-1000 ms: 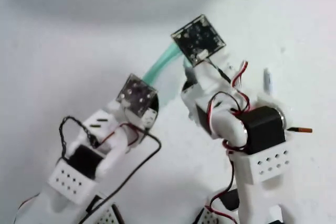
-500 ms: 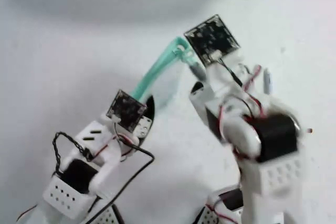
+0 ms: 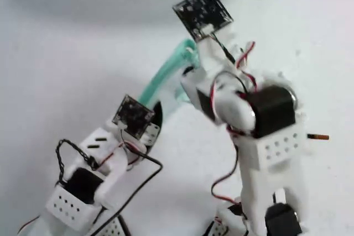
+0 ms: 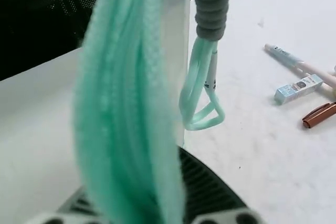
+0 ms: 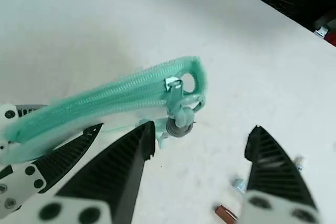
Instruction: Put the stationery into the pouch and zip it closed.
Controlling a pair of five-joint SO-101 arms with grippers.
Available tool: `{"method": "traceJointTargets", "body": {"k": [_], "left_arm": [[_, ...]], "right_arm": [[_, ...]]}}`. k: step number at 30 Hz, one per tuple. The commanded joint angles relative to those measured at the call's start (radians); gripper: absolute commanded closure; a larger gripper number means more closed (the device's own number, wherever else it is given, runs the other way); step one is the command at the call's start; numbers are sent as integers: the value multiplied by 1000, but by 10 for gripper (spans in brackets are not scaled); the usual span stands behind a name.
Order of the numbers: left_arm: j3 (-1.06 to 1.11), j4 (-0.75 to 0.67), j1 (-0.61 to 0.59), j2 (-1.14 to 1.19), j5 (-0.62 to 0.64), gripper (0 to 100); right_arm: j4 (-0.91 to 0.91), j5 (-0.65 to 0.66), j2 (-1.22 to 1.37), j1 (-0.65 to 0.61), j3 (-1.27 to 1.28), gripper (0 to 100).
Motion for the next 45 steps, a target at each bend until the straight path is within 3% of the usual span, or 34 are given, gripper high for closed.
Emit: {"method": "traceJointTargets", "body": {"k": [1, 8, 15, 17, 20, 22, 26, 30, 37, 41, 45], "left_arm": [[-8, -31, 1, -25, 8, 976], [-8, -31, -1, -25, 8, 976], [-8, -29, -1, -25, 8, 976], [-8, -29, -1, -25, 8, 976], [-14, -29, -5, -25, 11, 970], [-15, -31, -7, -27, 57, 913], [-38, 9, -41, -27, 238, 829], [-126, 107, -77, -28, 227, 830], [-124, 110, -59, -35, 222, 871], [-117, 153, -59, -147, 222, 921], [-68, 180, -59, -312, 219, 900]], "right_arm": [[-5, 97, 28, 7, -46, 728], [-38, 144, 31, 19, 64, 729], [-245, 144, 22, 54, 302, 735], [-272, 138, 21, 47, 330, 799], [-294, 133, -16, 44, 327, 998], [-291, 133, -67, 41, 333, 954], [-283, 133, -156, 45, 354, 978], [-271, 133, -185, 47, 422, 979], [-272, 133, -183, 54, 482, 979], [-300, 120, -179, 119, 482, 979], [-298, 61, -179, 179, 482, 979]]}}
